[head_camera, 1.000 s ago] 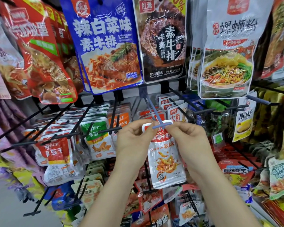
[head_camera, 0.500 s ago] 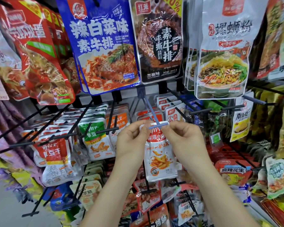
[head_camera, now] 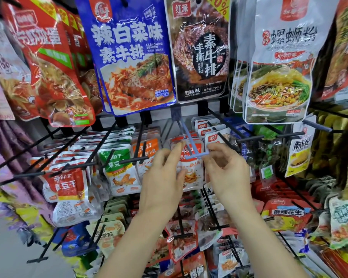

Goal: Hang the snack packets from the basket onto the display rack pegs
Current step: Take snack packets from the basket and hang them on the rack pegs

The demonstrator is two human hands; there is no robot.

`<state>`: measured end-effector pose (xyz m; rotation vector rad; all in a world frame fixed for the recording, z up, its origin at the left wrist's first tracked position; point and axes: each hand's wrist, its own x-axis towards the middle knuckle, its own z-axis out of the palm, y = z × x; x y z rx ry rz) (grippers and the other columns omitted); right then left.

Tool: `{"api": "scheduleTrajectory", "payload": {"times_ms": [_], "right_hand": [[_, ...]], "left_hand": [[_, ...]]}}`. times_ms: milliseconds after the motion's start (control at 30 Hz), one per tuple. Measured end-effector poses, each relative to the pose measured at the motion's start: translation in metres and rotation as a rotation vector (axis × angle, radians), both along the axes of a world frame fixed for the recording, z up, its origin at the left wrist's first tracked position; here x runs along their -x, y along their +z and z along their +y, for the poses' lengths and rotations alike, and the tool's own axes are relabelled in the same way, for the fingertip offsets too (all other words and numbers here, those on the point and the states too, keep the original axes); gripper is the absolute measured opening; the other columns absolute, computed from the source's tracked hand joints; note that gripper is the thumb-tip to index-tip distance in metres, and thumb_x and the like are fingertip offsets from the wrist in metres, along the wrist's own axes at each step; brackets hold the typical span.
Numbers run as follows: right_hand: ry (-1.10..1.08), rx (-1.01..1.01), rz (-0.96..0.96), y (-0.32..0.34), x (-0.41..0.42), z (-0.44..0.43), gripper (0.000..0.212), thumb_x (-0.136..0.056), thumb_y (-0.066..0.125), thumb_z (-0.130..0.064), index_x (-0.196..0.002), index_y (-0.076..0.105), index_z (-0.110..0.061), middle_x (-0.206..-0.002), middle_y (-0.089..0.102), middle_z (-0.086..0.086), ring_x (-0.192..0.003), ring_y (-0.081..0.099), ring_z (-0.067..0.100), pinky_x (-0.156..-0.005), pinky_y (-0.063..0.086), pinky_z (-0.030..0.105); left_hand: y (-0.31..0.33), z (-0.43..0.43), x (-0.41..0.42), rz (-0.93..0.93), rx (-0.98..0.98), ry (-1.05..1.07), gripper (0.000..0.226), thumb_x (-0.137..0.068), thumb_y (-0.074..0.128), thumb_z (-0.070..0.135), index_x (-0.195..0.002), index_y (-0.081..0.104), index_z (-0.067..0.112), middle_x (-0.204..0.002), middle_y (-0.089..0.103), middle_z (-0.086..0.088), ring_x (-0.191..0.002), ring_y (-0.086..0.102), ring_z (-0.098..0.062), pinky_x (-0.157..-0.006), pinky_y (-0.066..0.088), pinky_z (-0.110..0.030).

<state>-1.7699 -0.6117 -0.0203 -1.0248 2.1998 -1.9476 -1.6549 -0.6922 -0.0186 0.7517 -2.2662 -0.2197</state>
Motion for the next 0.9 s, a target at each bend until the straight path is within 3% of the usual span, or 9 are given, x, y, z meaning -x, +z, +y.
{"api": "scheduleTrajectory", "payload": {"times_ms": [167, 267, 333, 500, 633, 733, 833, 900], "right_hand": [[0.008, -0.097, 0.180, -0.003, 0.000, 0.000, 0.035, -0.095, 0.056, -0.027, -0.130, 0.062, -0.025, -0.102, 0.071, -0.006, -0.088, 0.065, 0.010, -0.081, 0.055, 0.035], [0.014, -0.155, 0.303, -0.005, -0.004, -0.005, 0.041, -0.097, 0.049, -0.028, -0.138, 0.053, -0.024, -0.115, 0.069, 0.000, -0.097, 0.066, 0.020, -0.082, 0.054, 0.035], [0.024, -0.181, 0.334, -0.006, -0.007, -0.007, 0.044, -0.099, 0.046, -0.023, -0.143, 0.046, -0.022, -0.119, 0.068, 0.004, -0.099, 0.065, 0.025, -0.082, 0.051, 0.033], [0.072, -0.203, 0.382, -0.008, -0.010, -0.008, 0.051, -0.099, 0.043, -0.021, -0.150, 0.035, -0.019, -0.139, 0.056, 0.003, -0.122, 0.056, 0.024, -0.097, 0.048, 0.036], [0.039, -0.220, 0.482, -0.001, -0.004, -0.008, 0.054, -0.099, 0.047, -0.017, -0.151, 0.031, -0.019, -0.135, 0.055, 0.009, -0.112, 0.058, 0.030, -0.082, 0.047, 0.038], [0.001, -0.161, 0.564, 0.006, -0.002, -0.011, 0.056, -0.091, 0.053, -0.005, -0.144, 0.045, -0.018, -0.121, 0.060, 0.013, -0.094, 0.063, 0.037, -0.069, 0.051, 0.041], [-0.063, -0.145, 0.643, 0.005, 0.001, -0.017, 0.051, -0.078, 0.052, -0.009, -0.129, 0.060, -0.012, -0.110, 0.063, 0.014, -0.084, 0.065, 0.038, -0.069, 0.055, 0.043], [-0.069, -0.144, 0.651, 0.002, 0.001, -0.020, 0.053, -0.076, 0.052, -0.010, -0.128, 0.059, -0.009, -0.117, 0.061, 0.014, -0.088, 0.065, 0.038, -0.074, 0.055, 0.043]], "left_hand": [[0.000, -0.005, 0.003, -0.078, 0.071, 0.059, 0.073, -0.086, 0.071, 0.024, -0.147, 0.031, 0.029, -0.142, 0.034, -0.005, -0.078, 0.057, -0.014, -0.065, 0.053, -0.032], [-0.001, -0.011, 0.009, -0.126, 0.115, 0.086, 0.081, -0.085, 0.071, 0.027, -0.150, 0.022, 0.027, -0.149, 0.029, -0.008, -0.100, 0.063, -0.024, -0.073, 0.057, -0.038], [-0.001, -0.014, 0.014, -0.121, 0.200, 0.094, 0.086, -0.079, 0.078, 0.025, -0.147, 0.026, 0.020, -0.147, 0.037, -0.011, -0.114, 0.058, -0.030, -0.075, 0.059, -0.041], [0.005, -0.017, 0.016, -0.167, 0.447, 0.142, 0.076, -0.073, 0.077, 0.035, -0.137, 0.050, 0.005, -0.139, 0.052, -0.010, -0.118, 0.042, -0.027, -0.090, 0.051, -0.041], [0.004, -0.023, 0.019, -0.161, 0.489, 0.069, 0.076, -0.068, 0.078, 0.029, -0.132, 0.052, -0.004, -0.133, 0.056, -0.019, -0.123, 0.050, -0.034, -0.099, 0.048, -0.050], [0.007, -0.028, 0.022, -0.226, 0.481, 0.059, 0.064, -0.078, 0.053, 0.032, -0.130, 0.052, -0.006, -0.131, 0.057, -0.022, -0.120, 0.055, -0.037, -0.099, 0.048, -0.052], [0.022, -0.019, 0.027, -0.329, 0.262, 0.039, 0.052, -0.089, 0.037, 0.031, -0.123, 0.057, -0.003, -0.119, 0.063, -0.020, -0.103, 0.062, -0.034, -0.092, 0.050, -0.047], [0.024, -0.021, 0.029, -0.397, 0.271, 0.092, 0.052, -0.092, 0.035, 0.039, -0.123, 0.058, 0.004, -0.118, 0.064, -0.014, -0.102, 0.061, -0.030, -0.094, 0.047, -0.043]]}}
